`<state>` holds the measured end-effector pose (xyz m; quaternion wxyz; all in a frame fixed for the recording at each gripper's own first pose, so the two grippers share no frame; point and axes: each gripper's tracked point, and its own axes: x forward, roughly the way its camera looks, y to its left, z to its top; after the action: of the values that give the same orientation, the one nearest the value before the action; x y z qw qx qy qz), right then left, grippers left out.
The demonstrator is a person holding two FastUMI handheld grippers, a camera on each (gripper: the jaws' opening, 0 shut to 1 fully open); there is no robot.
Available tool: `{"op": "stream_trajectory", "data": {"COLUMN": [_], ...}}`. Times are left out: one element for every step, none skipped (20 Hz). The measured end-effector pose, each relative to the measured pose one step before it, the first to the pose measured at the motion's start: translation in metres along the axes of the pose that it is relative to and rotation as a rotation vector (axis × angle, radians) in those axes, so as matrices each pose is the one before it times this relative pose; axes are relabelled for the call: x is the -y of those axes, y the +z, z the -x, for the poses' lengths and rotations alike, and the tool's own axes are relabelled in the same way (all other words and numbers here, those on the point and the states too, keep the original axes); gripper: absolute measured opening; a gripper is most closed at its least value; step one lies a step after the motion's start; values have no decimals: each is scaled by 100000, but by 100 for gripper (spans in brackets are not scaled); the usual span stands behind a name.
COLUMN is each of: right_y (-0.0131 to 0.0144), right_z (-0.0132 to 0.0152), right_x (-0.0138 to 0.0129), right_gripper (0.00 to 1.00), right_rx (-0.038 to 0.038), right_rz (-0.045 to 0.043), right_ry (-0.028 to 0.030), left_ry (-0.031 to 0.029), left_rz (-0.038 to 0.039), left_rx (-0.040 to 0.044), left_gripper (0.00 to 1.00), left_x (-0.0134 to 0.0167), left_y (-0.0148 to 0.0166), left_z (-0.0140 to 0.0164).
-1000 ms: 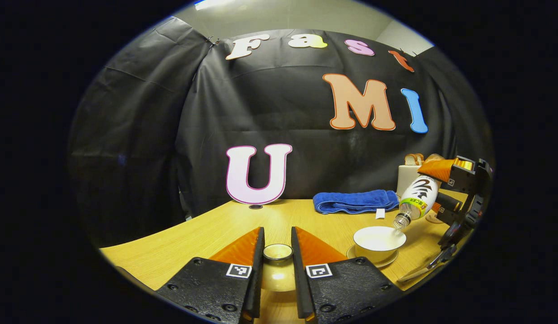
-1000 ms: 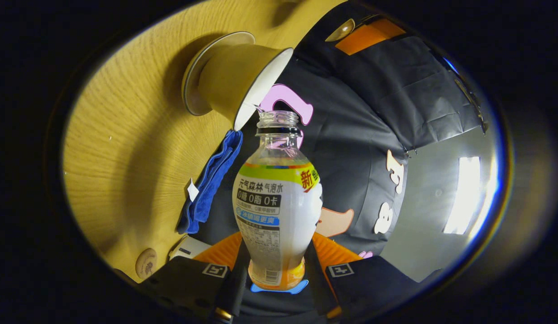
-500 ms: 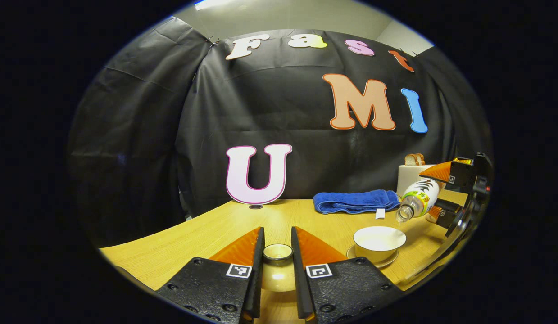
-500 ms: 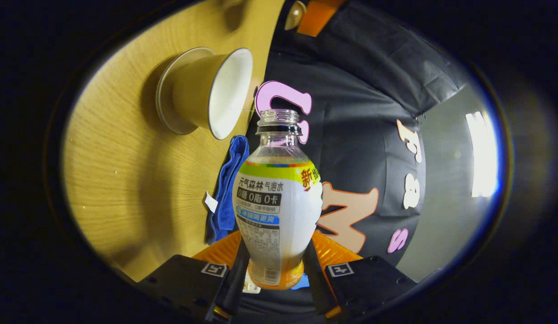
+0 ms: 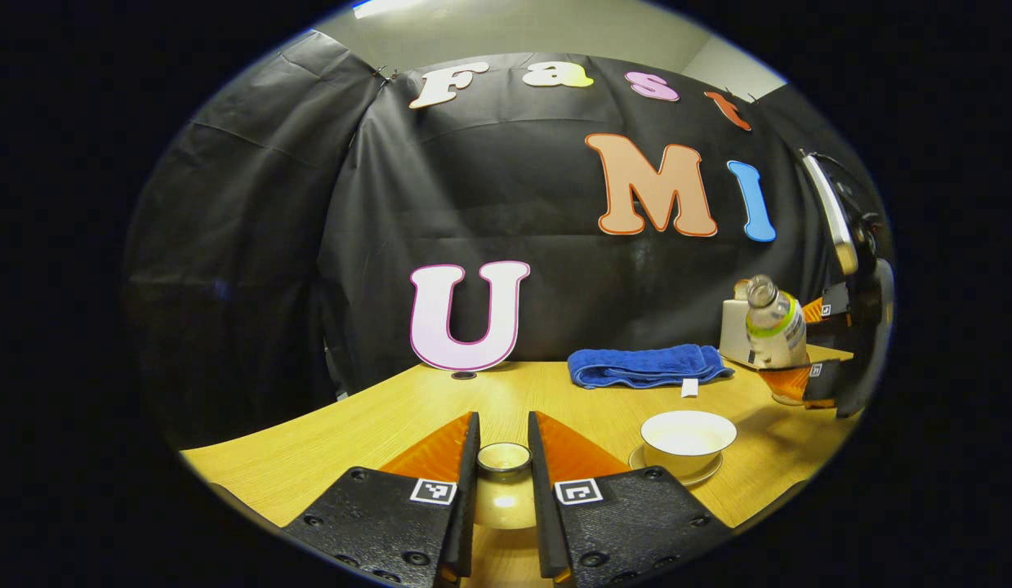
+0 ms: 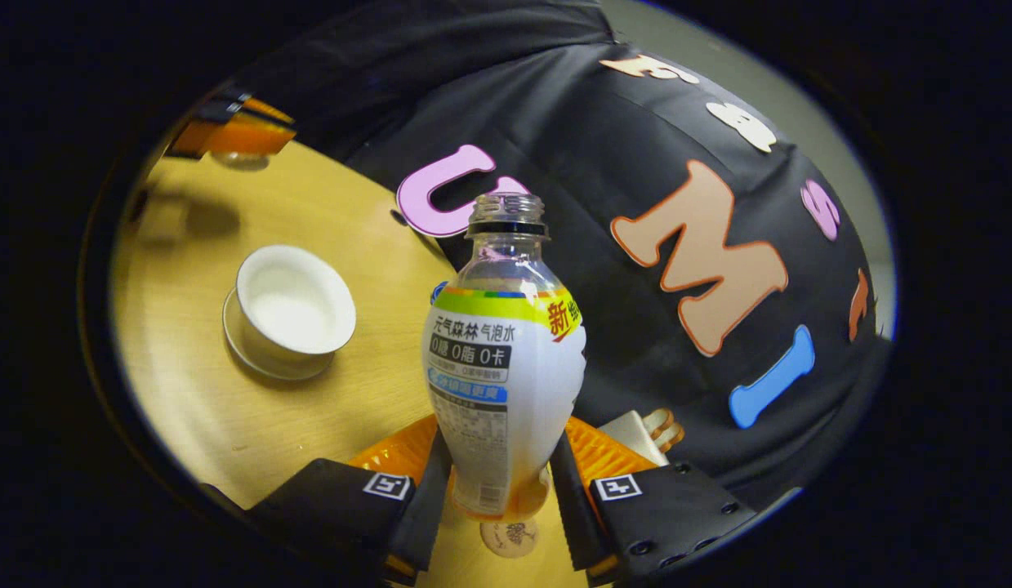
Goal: Open the teacup lid with one hand, grasp the water bottle and pour water into the teacup with the other hand; after pouring, place the water bottle on the coaster and then close the teacup lid.
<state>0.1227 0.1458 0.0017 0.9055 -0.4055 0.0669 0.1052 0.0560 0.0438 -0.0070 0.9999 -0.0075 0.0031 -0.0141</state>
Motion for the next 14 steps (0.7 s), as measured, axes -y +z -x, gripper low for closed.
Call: {"op": "stream_trajectory", "data": {"right_y": [13,-169,-408,-115,-163,-131,-21,-43,-120,-58,-115,-45,-358,-341], "right_z": [-22,69,-27,-87,35,65,32,-12,1,3,-32,-11,20,43], "right_x": [584,835,535,652,707,851,738,612,833,1005,1039,1041,880,865], "right_gripper": [64,64,64,64,64,64,65,66,67,65,67,67,67,65], "right_rx": [47,244,360,202,-113,233,-56,519,334,339,579,729,74,34], "right_rz": [-7631,-7836,-8003,-7588,-6994,-6608,-6144,-5533,-4301,-3107,-2293,-1982,-1562,-1386], "right_ry": [725,542,519,1437,554,741,844,1194,32,-963,-1256,-1388,-1043,-1118], "left_ry": [8,1,-13,15,-7,-8,-12,-2,-3,0,1,-11,-8,-5], "left_rz": [39,-2,-16,19,-20,1,13,-9,3,8,-11,-6,14,-9], "left_rx": [51,-21,-21,40,-20,-2,20,-1,7,15,-6,-11,26,-26], "left_gripper": [29,29,29,29,29,29,29,29,29,29,29,29,29,29], "left_x": [-11,11,3,-10,16,4,-3,-10,-4,6,12,-9,-10,-2], "left_y": [30,6,-37,50,-52,-16,-19,54,-12,-19,-47,66,28,29], "left_z": [17,6,-5,-17,9,-11,-11,16,7,-26,-16,19,20,-5]}}
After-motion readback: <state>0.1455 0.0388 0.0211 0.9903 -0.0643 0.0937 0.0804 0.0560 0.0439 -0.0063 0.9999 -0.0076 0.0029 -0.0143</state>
